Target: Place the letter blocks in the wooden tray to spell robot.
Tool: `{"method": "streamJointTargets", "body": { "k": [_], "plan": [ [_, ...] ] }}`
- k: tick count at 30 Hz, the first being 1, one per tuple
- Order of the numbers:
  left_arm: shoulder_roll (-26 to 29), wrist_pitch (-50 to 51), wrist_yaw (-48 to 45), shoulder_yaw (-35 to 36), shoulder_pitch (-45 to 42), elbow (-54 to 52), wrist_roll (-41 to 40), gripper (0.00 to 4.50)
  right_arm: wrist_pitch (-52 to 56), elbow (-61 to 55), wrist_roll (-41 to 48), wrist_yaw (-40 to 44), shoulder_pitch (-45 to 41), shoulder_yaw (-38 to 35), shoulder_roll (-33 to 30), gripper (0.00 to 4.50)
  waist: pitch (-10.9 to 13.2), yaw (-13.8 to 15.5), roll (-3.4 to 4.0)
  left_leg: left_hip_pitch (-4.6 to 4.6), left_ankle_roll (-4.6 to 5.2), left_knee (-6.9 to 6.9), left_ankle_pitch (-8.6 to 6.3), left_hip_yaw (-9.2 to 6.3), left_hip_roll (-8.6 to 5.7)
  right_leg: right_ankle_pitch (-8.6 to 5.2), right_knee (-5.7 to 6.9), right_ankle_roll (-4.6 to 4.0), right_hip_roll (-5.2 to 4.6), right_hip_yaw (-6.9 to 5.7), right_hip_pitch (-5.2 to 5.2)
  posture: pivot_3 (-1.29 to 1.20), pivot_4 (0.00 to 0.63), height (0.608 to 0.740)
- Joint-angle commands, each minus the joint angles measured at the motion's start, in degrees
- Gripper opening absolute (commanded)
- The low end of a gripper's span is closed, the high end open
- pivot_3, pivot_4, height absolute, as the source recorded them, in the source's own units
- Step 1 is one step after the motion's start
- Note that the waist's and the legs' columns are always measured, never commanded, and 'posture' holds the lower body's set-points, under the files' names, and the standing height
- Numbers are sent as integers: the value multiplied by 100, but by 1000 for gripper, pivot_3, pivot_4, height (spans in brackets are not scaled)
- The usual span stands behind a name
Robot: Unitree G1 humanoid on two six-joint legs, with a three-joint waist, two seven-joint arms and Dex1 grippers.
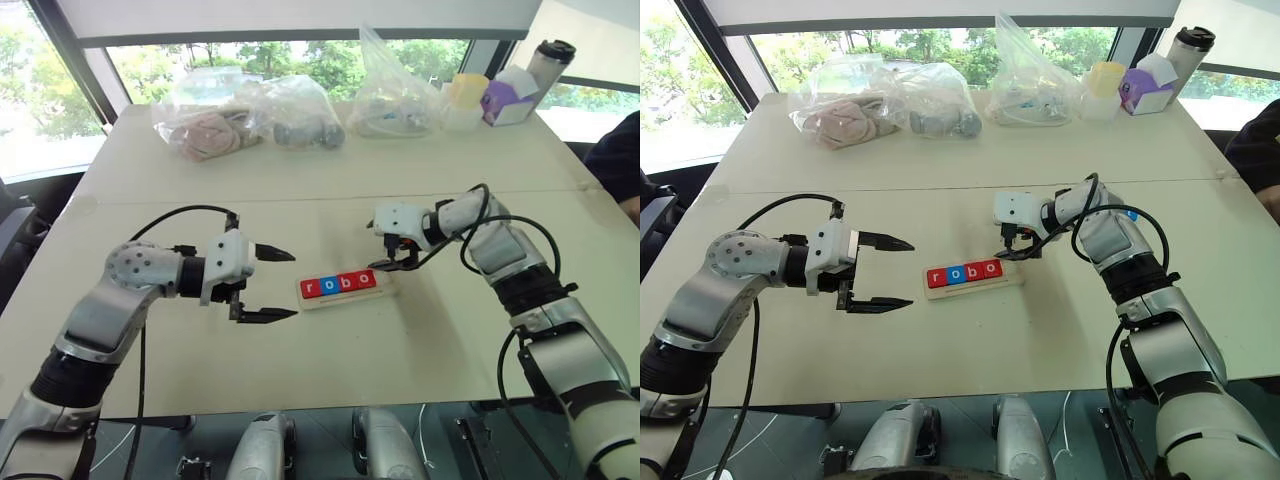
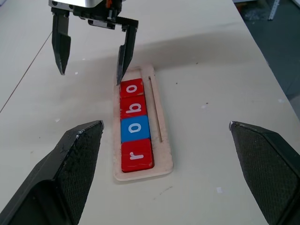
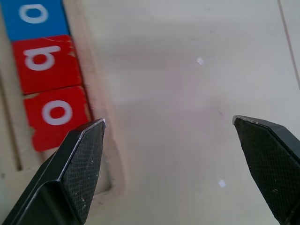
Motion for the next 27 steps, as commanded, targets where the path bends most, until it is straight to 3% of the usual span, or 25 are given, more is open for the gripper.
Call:
{"method": "streamJointTargets", "body": {
  "k": [1,5,9,13,16,21,27],
  "plan": [
    [28,-2,-28,136,-44,-170,-103,4500,14,-178,76,-129,-237,-379,-300,4452,0,17,0,0,0,0,0,-1,0,0,0,0,0,0,0,0,150,740],
    [14,51,-29,146,-3,-237,-167,4500,839,-904,369,-252,58,-923,-643,4452,0,26,0,-9,0,0,0,-4,-1,0,-5,0,-1,-1,-2,0,150,740],
    [-5,148,-45,144,19,-282,-284,4500,1920,-1522,428,-898,467,-1451,-742,4452,0,24,0,-9,1,0,-1,-5,-1,0,-5,0,-2,0,-2,0,150,740],
    [-67,210,-71,112,-96,-174,-381,4500,3132,-1574,244,-2020,556,-1903,-621,4452,0,12,0,-6,0,0,0,-4,0,-6,-1,-10,-3,0,-2,0,150,740],
    [-213,160,-87,71,-261,-26,-352,4500,3834,-1216,170,-3327,433,-2476,-314,4452,-1,18,0,-6,-6,1,4,-4,0,-8,3,-15,-2,1,-5,0,150,740],
    [-745,183,344,274,-580,118,-459,4500,4367,-774,324,-4728,364,-3167,237,4452,-2,20,0,-9,-8,0,5,-3,-1,-1,1,-4,-2,1,-5,0,150,740],
    [-1068,316,636,356,-804,68,-622,4500,4167,-192,422,-5769,335,-3402,573,4452,-2,-8,2,-11,-7,-1,6,-3,-1,3,2,4,3,1,-7,0,150,740]
  ]
}}
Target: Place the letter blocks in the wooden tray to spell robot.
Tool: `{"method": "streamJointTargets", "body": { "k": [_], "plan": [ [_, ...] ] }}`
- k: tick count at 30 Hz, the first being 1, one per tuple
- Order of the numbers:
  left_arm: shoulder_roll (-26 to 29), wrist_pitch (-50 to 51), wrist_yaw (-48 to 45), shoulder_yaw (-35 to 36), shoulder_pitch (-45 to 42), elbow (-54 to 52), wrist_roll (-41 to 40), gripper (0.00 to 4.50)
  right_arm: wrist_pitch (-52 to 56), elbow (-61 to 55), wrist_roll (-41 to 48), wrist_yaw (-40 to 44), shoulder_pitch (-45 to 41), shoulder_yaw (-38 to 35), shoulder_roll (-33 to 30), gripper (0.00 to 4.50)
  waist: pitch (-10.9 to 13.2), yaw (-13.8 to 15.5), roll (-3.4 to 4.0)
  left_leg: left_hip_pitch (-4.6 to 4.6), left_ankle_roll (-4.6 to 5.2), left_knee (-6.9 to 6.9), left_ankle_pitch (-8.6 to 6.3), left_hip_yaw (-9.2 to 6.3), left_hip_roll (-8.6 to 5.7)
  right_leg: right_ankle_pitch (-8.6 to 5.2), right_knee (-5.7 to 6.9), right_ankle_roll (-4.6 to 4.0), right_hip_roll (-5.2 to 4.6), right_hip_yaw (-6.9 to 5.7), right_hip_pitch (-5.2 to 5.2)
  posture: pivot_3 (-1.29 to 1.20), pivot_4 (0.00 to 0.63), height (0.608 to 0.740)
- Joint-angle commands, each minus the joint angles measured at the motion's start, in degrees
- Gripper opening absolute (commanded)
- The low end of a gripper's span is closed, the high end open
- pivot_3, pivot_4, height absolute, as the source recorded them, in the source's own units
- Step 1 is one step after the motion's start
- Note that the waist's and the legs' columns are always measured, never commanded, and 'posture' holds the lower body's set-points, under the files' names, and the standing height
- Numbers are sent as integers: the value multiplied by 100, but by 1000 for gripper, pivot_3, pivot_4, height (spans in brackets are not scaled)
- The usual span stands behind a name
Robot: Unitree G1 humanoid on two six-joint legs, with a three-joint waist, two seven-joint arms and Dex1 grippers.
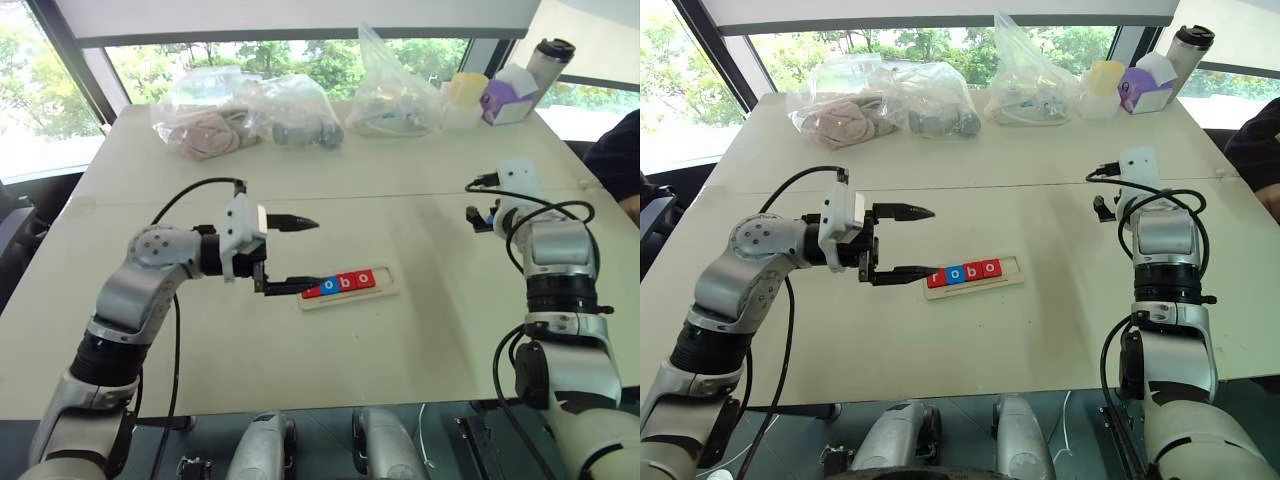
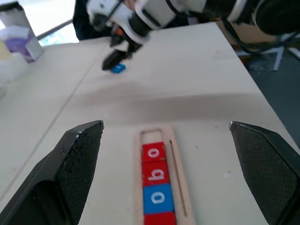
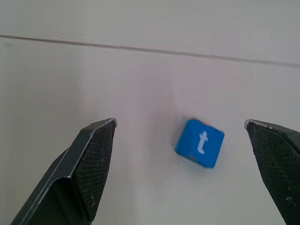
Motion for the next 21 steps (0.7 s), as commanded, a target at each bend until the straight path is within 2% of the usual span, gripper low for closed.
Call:
{"method": "streamJointTargets", "body": {
  "k": [1,9,19,21],
  "plan": [
    [-79,129,131,166,-135,-158,-202,4500,-299,197,64,-618,-205,-246,46,4452,0,-8,0,1,0,0,0,0,0,0,0,0,1,0,1,0,150,740],
    [-87,150,91,70,-117,-202,-201,4500,-820,1344,433,-1311,-471,-577,78,4452,0,-15,0,1,1,0,0,0,0,1,-1,3,5,1,2,0,150,740],
    [-42,147,98,41,-74,-278,-153,4500,-1270,2369,889,-1522,-798,-735,34,4452,0,-25,0,2,1,0,0,-1,1,2,-3,3,8,2,6,0,150,740],
    [-40,163,120,34,-56,-309,-150,4500,-1325,2466,945,-1526,-827,-731,41,3922,0,-29,0,3,1,0,0,-1,1,2,-4,4,8,3,7,0,150,740]
  ]
}}
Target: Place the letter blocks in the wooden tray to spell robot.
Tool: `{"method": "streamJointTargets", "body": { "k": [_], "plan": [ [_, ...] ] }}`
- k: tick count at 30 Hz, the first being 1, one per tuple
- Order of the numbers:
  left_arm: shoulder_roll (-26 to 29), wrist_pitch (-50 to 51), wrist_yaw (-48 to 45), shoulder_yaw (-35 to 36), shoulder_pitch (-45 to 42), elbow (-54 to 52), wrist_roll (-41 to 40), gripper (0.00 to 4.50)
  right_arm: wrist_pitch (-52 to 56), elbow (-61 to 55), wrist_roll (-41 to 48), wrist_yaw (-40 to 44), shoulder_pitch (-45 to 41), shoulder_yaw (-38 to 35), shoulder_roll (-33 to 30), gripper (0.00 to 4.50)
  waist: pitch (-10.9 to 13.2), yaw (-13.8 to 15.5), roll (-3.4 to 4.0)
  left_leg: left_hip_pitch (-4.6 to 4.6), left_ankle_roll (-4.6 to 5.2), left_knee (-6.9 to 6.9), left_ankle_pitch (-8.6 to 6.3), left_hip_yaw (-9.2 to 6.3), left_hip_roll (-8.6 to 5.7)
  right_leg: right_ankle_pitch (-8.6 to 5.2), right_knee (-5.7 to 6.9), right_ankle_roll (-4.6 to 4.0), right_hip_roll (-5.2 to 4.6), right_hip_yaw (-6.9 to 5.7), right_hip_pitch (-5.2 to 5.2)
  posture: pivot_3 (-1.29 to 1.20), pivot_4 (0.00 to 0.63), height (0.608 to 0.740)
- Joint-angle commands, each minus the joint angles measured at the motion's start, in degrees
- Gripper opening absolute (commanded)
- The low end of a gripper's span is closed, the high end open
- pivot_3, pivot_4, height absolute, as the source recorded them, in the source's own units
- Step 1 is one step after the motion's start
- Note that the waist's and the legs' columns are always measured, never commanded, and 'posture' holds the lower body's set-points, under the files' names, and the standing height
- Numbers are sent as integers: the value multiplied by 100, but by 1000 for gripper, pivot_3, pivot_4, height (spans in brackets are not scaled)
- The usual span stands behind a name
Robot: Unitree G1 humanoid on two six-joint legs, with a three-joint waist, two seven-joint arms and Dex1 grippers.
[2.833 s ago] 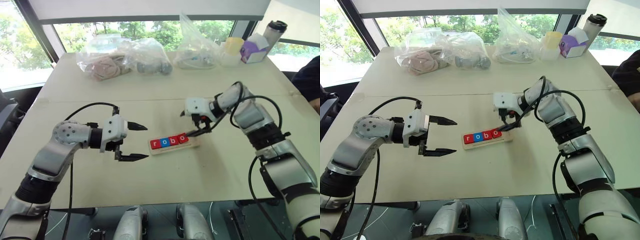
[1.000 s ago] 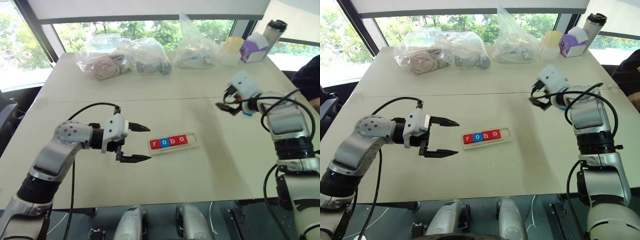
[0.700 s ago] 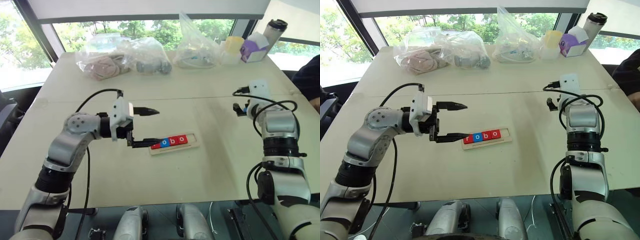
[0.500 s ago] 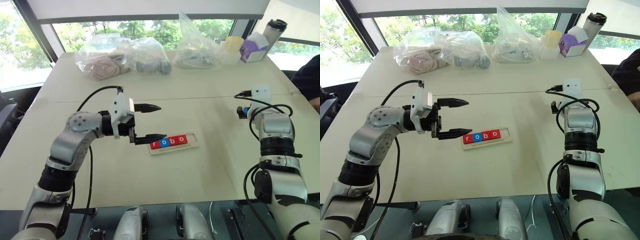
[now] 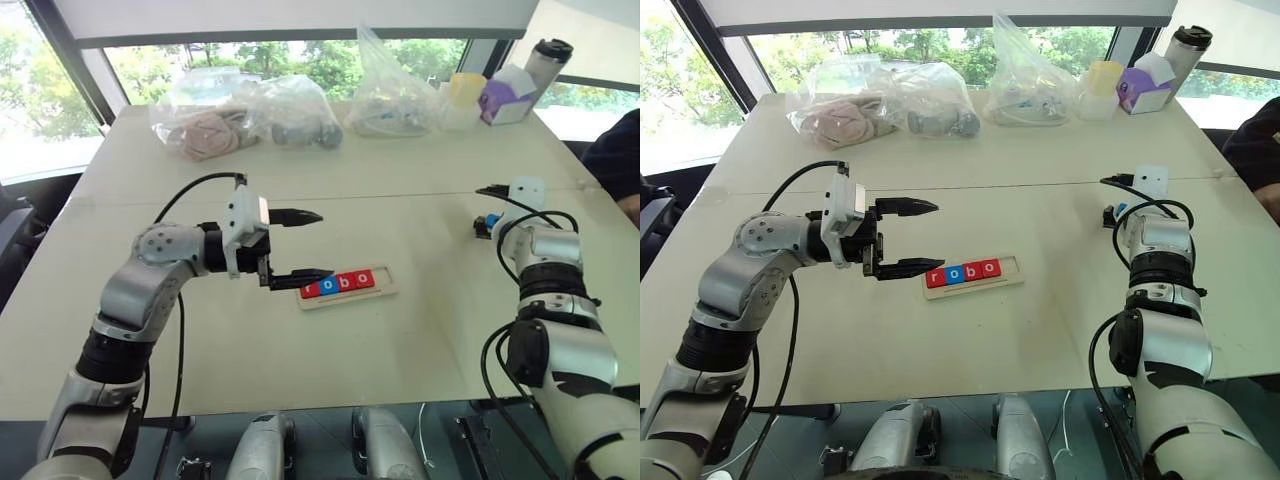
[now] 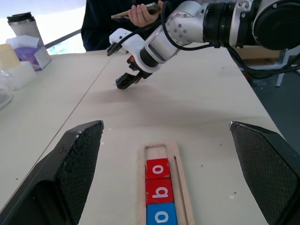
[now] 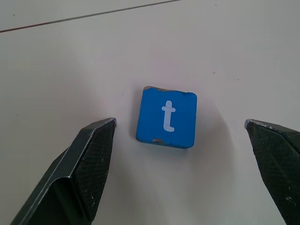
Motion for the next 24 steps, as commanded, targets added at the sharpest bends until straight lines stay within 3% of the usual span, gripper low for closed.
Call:
{"method": "streamJointTargets", "body": {
  "k": [1,5,6,11,15,19,24],
  "plan": [
    [42,-50,18,45,-9,-271,-2,4500,-140,156,122,-32,-161,-8,-57,3583,0,1,0,0,0,0,0,0,0,0,0,0,0,0,0,0,150,740],
    [46,-37,33,36,-1,-287,10,4500,-217,274,129,19,-210,113,-75,1460,0,22,0,0,0,0,0,-2,1,0,0,0,1,0,0,0,150,740],
    [46,-38,34,34,-2,-286,11,4500,-230,294,125,33,-219,143,-81,1162,0,21,0,0,0,0,0,-2,1,0,0,0,1,0,1,0,150,740],
    [51,-50,27,26,-23,-257,22,4500,299,-374,18,614,-51,638,-202,1163,0,6,1,0,0,0,0,-2,0,0,-5,0,1,1,3,0,150,740],
    [93,-6,-25,12,-33,-260,-7,4500,1726,-3820,659,2952,1095,1911,-1230,1163,5,73,19,-8,2,-3,-1,-14,1,0,-3,2,3,-3,-3,0,150,740],
    [144,-5,-141,-34,-31,-235,-41,4500,2249,-5940,1519,4553,2048,2264,-2491,1163,5,57,21,-11,10,-2,-6,-17,1,6,-12,16,3,-6,-3,0,150,740],
    [107,-47,-187,-58,-57,-184,-6,4500,2593,-6591,1639,4722,2433,2280,-3004,1163,7,41,15,-2,10,6,-6,-9,3,1,-28,7,3,-5,9,0,150,740]
  ]
}}
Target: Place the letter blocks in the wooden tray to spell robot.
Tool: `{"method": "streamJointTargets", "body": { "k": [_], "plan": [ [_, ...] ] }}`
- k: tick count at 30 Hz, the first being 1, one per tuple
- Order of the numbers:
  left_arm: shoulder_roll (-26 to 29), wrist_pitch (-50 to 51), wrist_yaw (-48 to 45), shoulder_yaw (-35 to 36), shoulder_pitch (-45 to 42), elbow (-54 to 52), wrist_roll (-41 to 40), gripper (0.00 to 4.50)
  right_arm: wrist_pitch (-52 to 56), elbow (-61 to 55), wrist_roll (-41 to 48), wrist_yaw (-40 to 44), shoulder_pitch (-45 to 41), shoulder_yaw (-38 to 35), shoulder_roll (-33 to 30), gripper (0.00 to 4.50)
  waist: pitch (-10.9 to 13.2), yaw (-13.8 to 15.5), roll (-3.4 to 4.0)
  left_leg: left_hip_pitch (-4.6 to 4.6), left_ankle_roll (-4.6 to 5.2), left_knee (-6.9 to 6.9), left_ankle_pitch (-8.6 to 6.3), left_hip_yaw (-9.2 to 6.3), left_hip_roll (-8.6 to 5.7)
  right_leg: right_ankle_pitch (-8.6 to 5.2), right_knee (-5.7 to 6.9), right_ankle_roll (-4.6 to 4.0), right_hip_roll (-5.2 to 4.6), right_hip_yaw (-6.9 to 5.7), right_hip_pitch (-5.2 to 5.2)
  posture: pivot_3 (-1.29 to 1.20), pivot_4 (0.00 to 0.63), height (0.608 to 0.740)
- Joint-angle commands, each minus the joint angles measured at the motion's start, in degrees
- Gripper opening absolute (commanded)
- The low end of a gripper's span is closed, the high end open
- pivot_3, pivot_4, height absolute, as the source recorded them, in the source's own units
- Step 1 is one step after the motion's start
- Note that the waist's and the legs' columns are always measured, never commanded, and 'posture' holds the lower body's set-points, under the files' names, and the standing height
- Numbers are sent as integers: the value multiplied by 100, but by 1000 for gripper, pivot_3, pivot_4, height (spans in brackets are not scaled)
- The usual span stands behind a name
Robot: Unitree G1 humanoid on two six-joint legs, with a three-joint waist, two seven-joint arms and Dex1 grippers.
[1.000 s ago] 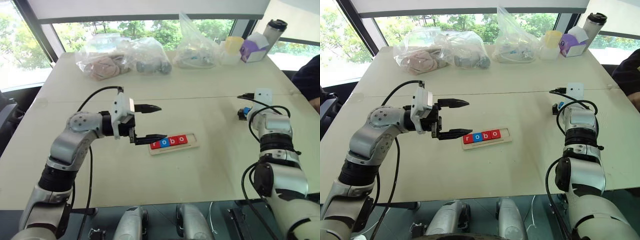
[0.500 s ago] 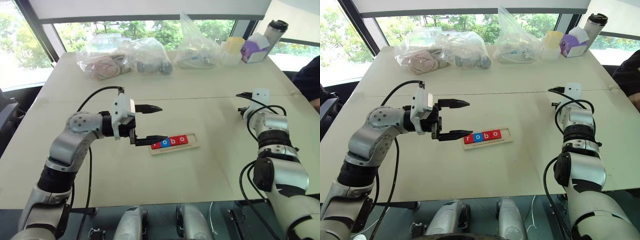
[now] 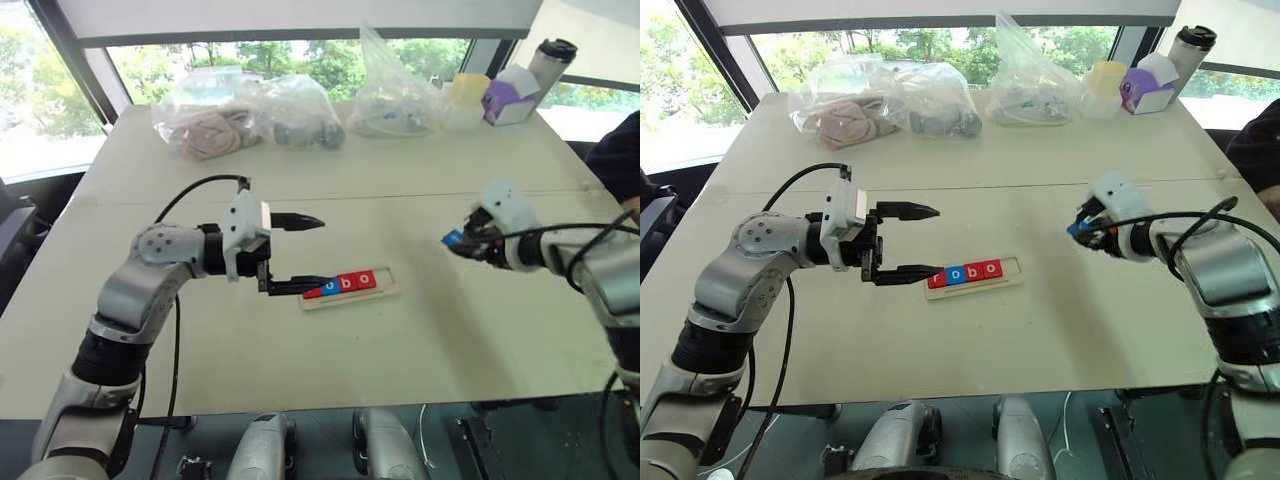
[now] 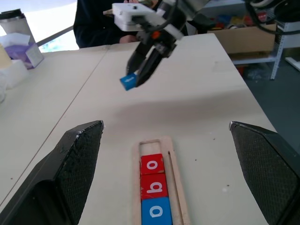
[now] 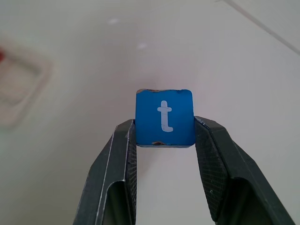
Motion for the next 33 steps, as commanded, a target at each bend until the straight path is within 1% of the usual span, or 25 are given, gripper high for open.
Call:
{"method": "streamJointTargets", "body": {
  "k": [1,3,6,10,12,15,17,22,24,26,30,33],
  "plan": [
    [-9,-80,-39,12,-69,-68,0,4500,375,-326,-4,-186,15,-122,-75,1163,0,4,0,0,0,2,0,2,0,-6,1,-12,-1,2,0,0,150,740],
    [-14,-92,-44,15,-59,-69,13,4500,674,-433,4,-384,47,-198,11,1163,0,13,0,1,-2,6,2,4,0,-6,3,-15,-2,4,0,0,150,740],
    [8,-82,-38,34,24,-140,1,4500,1543,-738,-20,-1050,59,-574,581,1163,-2,14,-3,0,-3,5,3,2,2,-5,4,-14,-1,4,-2,0,150,740],
    [33,-81,-44,41,99,-185,-1,4500,1811,-1574,226,-1128,465,-607,777,1163,-2,39,-3,-7,-4,0,2,-2,2,4,10,2,-2,3,-11,0,150,740],
    [32,-78,-51,32,99,-188,-1,4500,2316,-1628,214,-1378,433,-752,1068,1163,-2,30,-3,-10,-3,0,2,-2,0,4,5,2,-4,2,-10,0,150,740],
    [19,-84,-54,11,80,-178,12,4500,2648,-1572,-106,-1990,398,-932,1493,1163,-2,32,-3,-9,-2,3,2,2,-3,3,2,0,-9,3,-7,0,150,740],
    [13,-84,-55,2,80,-181,18,4500,2886,-1682,-205,-2278,454,-999,1743,1163,-2,33,-3,-9,-2,5,2,2,-3,-6,3,-16,-9,3,-7,0,150,740],
    [15,-73,-40,2,149,-238,18,4500,3007,-2191,-468,-3077,871,-992,2439,1163,-2,22,-3,-8,-3,0,2,-3,-2,-1,9,-8,-4,3,-10,0,150,740],
    [13,-83,-34,-5,181,-254,28,4500,3007,-2252,-553,-3320,929,-1011,2676,1163,-2,14,-2,-9,-3,0,2,-1,-3,4,10,2,-4,3,-11,0,150,740],
    [11,-97,-32,-21,208,-266,48,4500,3007,-2230,-714,-3623,874,-1180,3060,1163,-3,7,-3,-8,-2,1,2,2,-3,4,8,2,-4,3,-9,0,150,740],
    [14,-97,-32,-23,223,-268,65,4500,3007,-2124,-964,-3999,725,-1277,3375,1163,-3,8,-3,-6,-3,2,3,1,-2,4,9,1,-1,3,-9,0,150,740],
    [16,-95,-26,-19,235,-275,76,4500,3007,-2043,-1003,-4118,668,-1323,3549,1163,-3,12,-3,-6,-4,2,3,1,-2,4,9,1,-1,3,-9,0,150,740]
  ]
}}
